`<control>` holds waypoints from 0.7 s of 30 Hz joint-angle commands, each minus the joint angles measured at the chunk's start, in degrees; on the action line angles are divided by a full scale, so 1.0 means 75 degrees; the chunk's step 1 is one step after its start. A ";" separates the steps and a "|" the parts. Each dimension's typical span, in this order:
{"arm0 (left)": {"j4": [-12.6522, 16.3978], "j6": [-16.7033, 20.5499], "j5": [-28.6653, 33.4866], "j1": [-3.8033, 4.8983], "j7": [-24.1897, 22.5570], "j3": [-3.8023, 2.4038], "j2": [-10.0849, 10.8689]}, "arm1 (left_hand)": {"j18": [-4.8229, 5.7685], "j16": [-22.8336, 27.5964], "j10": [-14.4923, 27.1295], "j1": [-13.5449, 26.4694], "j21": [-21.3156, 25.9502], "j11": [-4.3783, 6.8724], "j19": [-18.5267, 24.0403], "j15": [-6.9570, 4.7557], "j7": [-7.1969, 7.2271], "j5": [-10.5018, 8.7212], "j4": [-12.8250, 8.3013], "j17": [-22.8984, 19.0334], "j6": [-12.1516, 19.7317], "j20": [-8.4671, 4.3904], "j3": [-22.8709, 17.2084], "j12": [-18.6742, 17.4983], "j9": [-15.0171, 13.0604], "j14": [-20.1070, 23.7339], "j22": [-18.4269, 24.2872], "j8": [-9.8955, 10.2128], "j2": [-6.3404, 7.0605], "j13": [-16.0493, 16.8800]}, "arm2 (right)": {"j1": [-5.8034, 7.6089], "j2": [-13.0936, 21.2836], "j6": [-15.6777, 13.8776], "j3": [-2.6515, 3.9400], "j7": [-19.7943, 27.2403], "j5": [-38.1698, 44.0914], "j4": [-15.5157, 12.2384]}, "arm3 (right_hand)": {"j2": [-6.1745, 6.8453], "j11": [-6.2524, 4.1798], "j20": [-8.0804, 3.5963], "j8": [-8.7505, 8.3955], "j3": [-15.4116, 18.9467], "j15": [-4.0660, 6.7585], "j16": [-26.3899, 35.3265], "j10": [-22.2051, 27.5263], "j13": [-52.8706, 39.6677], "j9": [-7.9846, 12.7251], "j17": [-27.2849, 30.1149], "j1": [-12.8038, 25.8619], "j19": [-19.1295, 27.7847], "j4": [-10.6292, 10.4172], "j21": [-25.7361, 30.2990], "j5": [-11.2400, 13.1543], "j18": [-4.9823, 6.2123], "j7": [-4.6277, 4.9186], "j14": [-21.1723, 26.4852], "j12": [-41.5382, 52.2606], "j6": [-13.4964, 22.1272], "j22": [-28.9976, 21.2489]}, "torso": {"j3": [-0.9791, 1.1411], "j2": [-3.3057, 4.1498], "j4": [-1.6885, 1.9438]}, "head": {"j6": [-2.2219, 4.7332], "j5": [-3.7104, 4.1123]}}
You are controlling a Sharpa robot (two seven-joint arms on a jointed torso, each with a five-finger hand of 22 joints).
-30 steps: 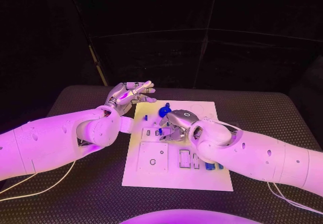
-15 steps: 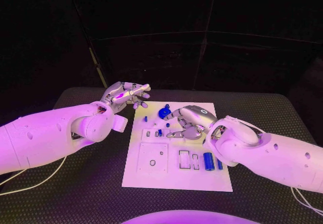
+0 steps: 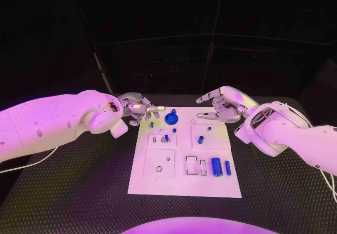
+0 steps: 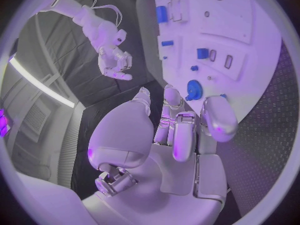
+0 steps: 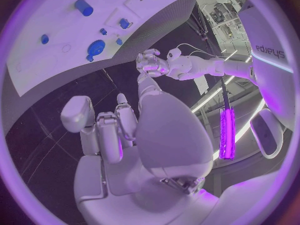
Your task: Assemble the parts on the task board
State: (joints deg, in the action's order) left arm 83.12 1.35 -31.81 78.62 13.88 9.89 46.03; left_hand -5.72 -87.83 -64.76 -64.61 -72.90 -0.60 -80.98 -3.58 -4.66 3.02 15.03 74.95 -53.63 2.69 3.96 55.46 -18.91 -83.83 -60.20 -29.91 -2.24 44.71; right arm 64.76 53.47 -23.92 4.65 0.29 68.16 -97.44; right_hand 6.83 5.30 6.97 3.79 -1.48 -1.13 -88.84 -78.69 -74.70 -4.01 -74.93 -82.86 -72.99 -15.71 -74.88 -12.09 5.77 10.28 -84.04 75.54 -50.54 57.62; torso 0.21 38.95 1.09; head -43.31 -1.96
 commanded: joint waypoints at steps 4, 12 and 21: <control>-0.0231 -0.0949 -0.2286 0.0170 0.1725 0.0282 -0.0537 | 0.0081 -0.0086 -0.0344 0.0035 -0.0107 0.0050 -0.0039 -0.0006 0.0029 -0.0034 0.0167 0.1690 0.0154 -0.0024 0.0330 0.0661 -0.0234 -0.0742 -0.0167 -0.0373 -0.0101 0.0730 | 0.0128 0.0057 -0.0059 0.0008 0.0046 -0.1017 0.0064 | -0.0070 -0.0017 -0.0002 0.0017 0.0033 0.0042 0.0153 0.0362 0.0435 -0.0001 -0.1328 -0.0039 0.0237 0.0099 0.0221 -0.0205 0.0141 -0.0003 -0.0617 -0.0432 -0.0016 -0.0379 | 0.0046 -0.0043 -0.0009 | -0.0005 -0.0038; -0.0505 -0.1087 -0.2817 0.0232 0.1949 0.0422 -0.1132 | 0.0142 -0.0235 -0.0639 0.0141 -0.0353 0.0102 -0.0143 -0.0049 0.0091 -0.0036 0.0194 0.1918 0.0242 -0.0065 0.0663 0.1211 -0.0480 -0.0800 -0.0565 -0.0724 -0.0201 0.1348 | 0.0168 0.0073 -0.0119 0.0009 -0.0016 -0.0974 0.0024 | -0.0085 -0.0026 -0.0019 -0.0001 0.0054 0.0057 0.0198 0.0365 0.0487 0.0008 -0.1255 -0.0078 0.0269 0.0165 0.0292 -0.0481 0.0152 -0.0006 -0.0600 -0.0473 0.0023 -0.0471 | 0.0036 -0.0036 0.0002 | -0.0024 -0.0039; -0.0814 -0.1372 -0.2974 0.0239 0.2046 0.0443 -0.1623 | 0.0161 -0.0278 -0.0633 0.0261 -0.0426 0.0107 -0.0165 -0.0055 0.0097 -0.0038 0.0207 0.1987 0.0319 -0.0074 0.0825 0.1272 -0.0570 -0.0817 -0.0685 -0.0825 -0.0258 0.1411 | 0.0175 0.0018 -0.0124 0.0010 -0.0070 -0.0915 0.0049 | -0.0066 -0.0025 -0.0021 -0.0001 0.0081 0.0058 0.0242 0.0363 0.0499 0.0009 -0.1171 -0.0056 0.0313 0.0164 0.0346 -0.0547 0.0168 -0.0005 -0.0580 -0.0478 0.0034 -0.0567 | 0.0027 -0.0028 -0.0009 | -0.0049 -0.0042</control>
State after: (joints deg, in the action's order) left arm 77.37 -6.60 -51.96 80.31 27.79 13.22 34.23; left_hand -4.83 -89.65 -69.22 -62.96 -75.83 0.31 -81.92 -3.58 -3.89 3.04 16.57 74.94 -51.69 2.15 9.95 64.79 -23.15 -83.84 -65.30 -35.81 -3.98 55.24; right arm 65.94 53.70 -24.17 4.67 -0.08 61.56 -97.00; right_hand 6.60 5.12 6.67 3.78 -0.97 -1.13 -87.34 -76.24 -70.99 -4.00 -74.92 -83.09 -71.05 -14.77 -72.49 -15.90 6.70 10.28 -84.04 72.08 -50.54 53.39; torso 0.46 38.68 1.06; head -43.63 -2.29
